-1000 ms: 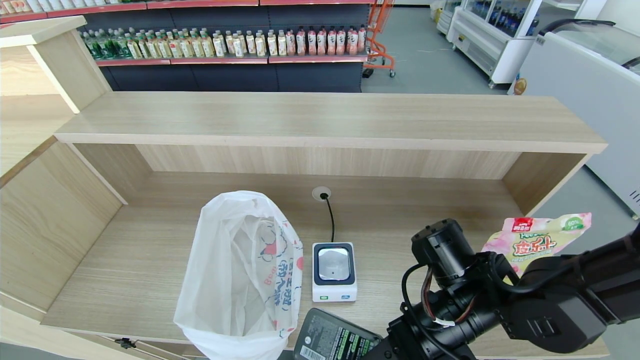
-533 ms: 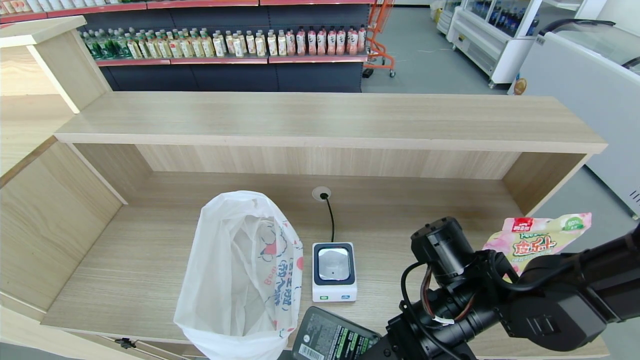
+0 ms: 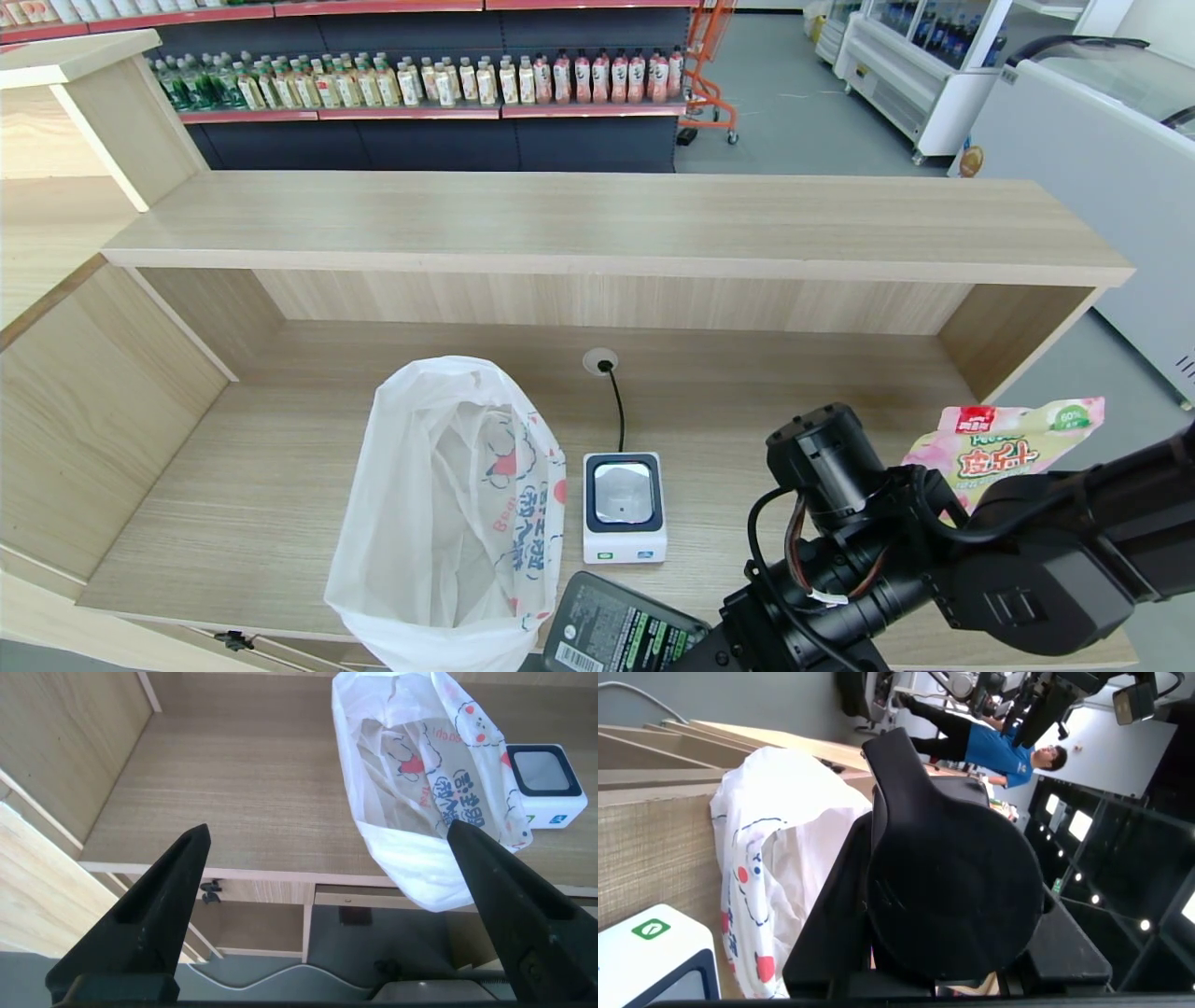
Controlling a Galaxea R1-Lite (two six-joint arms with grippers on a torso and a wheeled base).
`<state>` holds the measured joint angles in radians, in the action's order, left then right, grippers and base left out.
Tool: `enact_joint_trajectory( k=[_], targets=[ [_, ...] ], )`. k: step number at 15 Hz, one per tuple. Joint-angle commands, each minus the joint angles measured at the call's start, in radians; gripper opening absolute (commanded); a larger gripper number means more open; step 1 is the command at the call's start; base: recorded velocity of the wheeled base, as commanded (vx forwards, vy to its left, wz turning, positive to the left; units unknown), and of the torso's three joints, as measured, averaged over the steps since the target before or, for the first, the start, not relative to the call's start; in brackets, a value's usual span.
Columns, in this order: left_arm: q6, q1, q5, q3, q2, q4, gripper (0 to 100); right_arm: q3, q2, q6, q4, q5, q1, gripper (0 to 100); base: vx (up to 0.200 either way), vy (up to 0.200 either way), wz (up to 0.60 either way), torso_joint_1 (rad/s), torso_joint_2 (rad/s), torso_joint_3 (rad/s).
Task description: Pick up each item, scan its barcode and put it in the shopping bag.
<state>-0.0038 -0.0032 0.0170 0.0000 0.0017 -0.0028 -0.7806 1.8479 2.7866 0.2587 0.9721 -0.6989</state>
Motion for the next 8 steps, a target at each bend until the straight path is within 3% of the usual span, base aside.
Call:
enact_joint_trajectory(
  k=[1,8],
  targets=[
    [-0.001,0.0,0.0,0.0,0.0,0.0,100,0.001,-0.001,0.001,0.002,0.0,-0.001,0,0.0,0.0,0.0,0.0,0.0,0.0],
    [-0.001,0.0,0.0,0.0,0.0,0.0,100,0.003,0.001,0.008,0.001,0.0,-0.002,0,0.0,0.0,0.0,0.0,0.0,0.0]
  ],
)
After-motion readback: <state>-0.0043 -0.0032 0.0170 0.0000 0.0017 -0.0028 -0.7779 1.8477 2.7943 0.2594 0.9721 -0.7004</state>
